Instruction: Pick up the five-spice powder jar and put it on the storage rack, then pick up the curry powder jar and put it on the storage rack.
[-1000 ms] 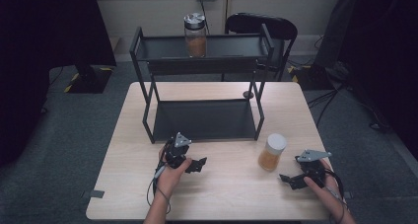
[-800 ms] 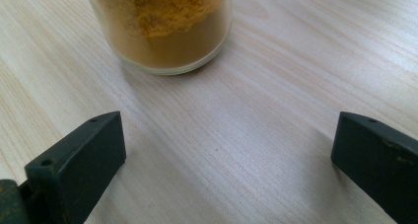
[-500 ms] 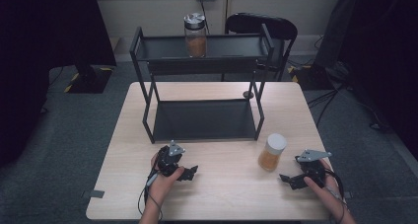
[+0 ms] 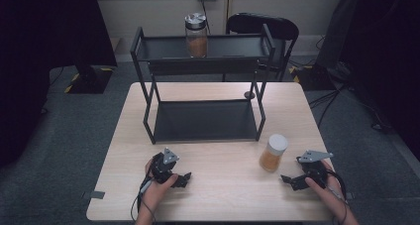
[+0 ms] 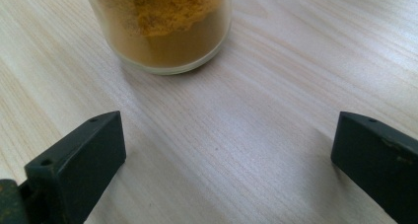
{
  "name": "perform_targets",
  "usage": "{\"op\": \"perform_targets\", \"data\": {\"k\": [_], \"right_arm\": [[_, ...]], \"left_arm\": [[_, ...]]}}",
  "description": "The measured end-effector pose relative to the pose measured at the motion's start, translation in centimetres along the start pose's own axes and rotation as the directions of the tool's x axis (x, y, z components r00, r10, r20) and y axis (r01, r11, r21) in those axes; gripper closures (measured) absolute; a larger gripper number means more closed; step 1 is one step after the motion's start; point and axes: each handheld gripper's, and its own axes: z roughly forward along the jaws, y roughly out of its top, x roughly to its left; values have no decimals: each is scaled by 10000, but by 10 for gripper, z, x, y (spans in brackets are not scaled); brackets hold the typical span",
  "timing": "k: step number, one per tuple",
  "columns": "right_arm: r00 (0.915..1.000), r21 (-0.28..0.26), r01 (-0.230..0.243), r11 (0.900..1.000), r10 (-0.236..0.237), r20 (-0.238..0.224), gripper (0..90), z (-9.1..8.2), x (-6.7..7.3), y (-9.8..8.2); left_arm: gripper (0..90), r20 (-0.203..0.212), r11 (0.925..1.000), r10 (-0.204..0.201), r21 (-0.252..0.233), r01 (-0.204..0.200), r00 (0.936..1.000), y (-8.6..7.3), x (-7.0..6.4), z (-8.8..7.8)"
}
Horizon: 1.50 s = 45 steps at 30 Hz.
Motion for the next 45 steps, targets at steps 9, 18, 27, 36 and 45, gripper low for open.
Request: {"op": "perform_targets", "data": {"k": [9,18,27,36,45], "right_arm": [[10000,37,-5,10000,6,-6,0,0,0,1],[9992,436,397,9983,-398,14,19,-4,-1,14],[9976,66,480,9988,-476,-508,17,-13,-3,31],[9956,-371,360,9987,-390,-853,17,-18,-8,44],[9922,-942,68,9955,-184,-1231,15,-21,-14,57]], "left_arm": [[0,1,10000,7,-20,-7,10000,0,0,0],[0,-3,10000,7,-26,-7,10000,-1,0,0],[0,-14,10000,-4,-35,4,10000,-1,0,0],[0,-17,10000,-4,-38,4,10000,-1,0,0],[0,-14,10000,-6,-34,5,10000,-1,0,0]]}}
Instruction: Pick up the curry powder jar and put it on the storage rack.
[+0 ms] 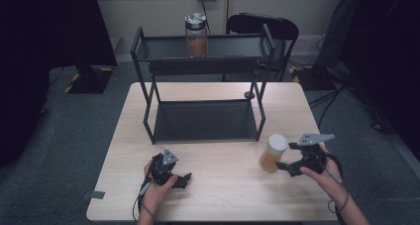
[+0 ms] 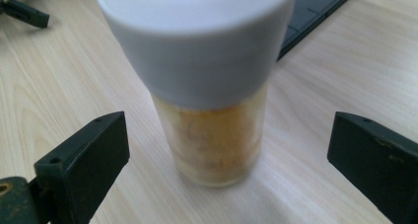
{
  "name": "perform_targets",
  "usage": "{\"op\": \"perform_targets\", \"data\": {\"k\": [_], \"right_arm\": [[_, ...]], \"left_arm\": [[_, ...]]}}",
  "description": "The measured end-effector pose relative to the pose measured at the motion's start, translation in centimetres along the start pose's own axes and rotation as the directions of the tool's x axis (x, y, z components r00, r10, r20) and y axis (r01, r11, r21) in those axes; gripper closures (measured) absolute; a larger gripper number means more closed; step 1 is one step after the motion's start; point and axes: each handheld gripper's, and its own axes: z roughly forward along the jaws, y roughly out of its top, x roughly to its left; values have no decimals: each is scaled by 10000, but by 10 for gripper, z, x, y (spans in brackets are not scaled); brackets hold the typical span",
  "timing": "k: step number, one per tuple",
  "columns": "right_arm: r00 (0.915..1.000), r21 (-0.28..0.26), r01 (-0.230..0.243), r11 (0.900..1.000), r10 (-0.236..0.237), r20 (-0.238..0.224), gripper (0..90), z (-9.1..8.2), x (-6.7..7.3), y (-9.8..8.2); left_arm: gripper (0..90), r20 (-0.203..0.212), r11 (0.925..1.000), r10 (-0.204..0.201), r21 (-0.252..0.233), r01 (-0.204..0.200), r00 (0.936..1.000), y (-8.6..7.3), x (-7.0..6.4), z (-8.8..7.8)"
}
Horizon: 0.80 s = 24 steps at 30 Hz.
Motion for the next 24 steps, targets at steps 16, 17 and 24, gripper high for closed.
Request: {"op": "perform_targets", "data": {"k": [16,17,24], "right_arm": [[9991,-1363,-106,9906,48,-427,94,9,3,7],[9992,-1422,-96,9898,38,-408,105,10,3,6],[9998,-1591,-65,9872,37,-178,214,18,3,-1]], "left_arm": [[0,-3,10000,1,-4,-1,10000,0,0,0],[0,-1,10000,2,1,-2,10000,0,0,0],[0,-3,10000,0,-2,0,10000,0,0,0]]}}
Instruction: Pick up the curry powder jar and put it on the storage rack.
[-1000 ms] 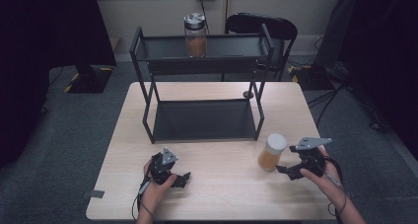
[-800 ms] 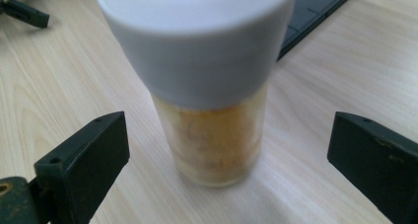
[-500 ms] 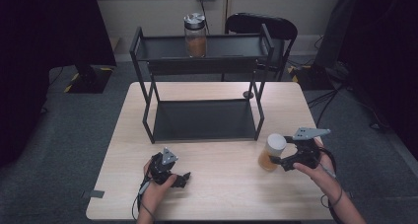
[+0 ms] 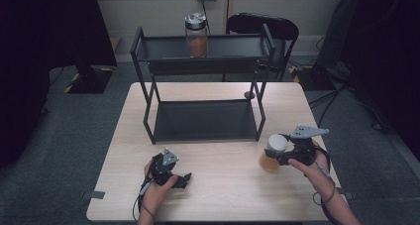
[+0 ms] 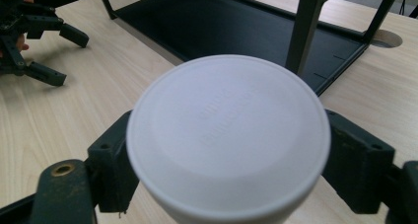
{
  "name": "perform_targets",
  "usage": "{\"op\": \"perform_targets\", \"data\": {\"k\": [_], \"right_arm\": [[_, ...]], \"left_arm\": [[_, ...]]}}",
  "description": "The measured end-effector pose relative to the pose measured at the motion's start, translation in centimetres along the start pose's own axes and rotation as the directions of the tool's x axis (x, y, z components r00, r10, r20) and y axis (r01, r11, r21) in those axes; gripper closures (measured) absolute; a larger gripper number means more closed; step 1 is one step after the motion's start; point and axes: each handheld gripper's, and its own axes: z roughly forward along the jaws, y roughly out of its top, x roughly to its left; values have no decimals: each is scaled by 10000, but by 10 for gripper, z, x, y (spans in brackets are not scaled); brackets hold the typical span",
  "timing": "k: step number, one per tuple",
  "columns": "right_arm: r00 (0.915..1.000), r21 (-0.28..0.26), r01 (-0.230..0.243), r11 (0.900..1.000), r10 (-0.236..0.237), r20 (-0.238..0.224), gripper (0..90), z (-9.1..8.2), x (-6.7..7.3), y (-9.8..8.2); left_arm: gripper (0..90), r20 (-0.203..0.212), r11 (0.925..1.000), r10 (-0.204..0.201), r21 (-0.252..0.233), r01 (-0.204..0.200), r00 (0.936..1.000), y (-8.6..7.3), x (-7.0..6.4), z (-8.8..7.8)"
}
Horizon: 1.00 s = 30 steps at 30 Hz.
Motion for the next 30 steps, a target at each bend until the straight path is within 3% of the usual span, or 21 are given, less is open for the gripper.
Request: {"op": "perform_targets", "data": {"k": [4,8,14,23,30], "right_arm": [[9996,-219,-105,9997,99,-271,266,1,-6,-7],[9995,-385,186,9991,-195,-230,314,2,-3,-9],[9996,-499,221,9985,-229,-164,335,2,-1,-11],[9992,-175,387,9991,-387,54,337,2,8,-2],[9991,47,312,9995,-311,-284,338,4,7,9]], "left_arm": [[0,4,10000,0,3,0,10000,0,0,0],[0,0,10000,0,-2,0,10000,0,0,0],[0,4,10000,1,2,-1,10000,0,0,0],[0,2,10000,-1,0,1,10000,0,0,0],[0,5,10000,2,4,-2,10000,0,0,0]]}}
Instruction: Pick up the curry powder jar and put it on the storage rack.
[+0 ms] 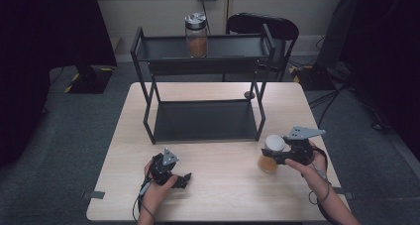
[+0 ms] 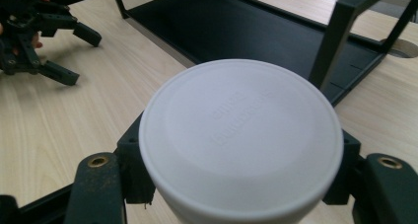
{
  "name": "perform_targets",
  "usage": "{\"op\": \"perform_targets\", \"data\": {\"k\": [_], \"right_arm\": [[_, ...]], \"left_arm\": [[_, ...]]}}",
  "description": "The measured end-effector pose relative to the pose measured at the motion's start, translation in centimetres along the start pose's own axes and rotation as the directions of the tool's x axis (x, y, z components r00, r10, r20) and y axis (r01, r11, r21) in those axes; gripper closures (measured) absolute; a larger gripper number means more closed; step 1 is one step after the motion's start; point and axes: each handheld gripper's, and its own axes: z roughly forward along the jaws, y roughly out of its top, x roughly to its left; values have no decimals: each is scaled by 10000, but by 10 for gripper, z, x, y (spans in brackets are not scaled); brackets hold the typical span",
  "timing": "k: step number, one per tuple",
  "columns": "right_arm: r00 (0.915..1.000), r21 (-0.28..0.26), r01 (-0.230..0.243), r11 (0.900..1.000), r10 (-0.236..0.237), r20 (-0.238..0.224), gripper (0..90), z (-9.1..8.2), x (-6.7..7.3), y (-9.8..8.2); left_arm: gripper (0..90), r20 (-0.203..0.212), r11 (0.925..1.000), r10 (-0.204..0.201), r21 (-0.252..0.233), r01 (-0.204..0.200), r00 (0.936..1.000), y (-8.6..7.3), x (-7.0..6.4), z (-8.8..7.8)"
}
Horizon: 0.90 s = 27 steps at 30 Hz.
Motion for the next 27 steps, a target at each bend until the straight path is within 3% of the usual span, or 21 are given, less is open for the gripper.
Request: {"op": "perform_targets", "data": {"k": [15,27], "right_arm": [[9978,100,117,9999,-110,-660,338,9,1,41],[9959,182,116,9998,-99,-899,338,18,-2,70]], "left_arm": [[0,-5,10000,44,11,-44,10000,0,0,0],[0,-7,10000,50,14,-50,10000,0,0,0]]}}
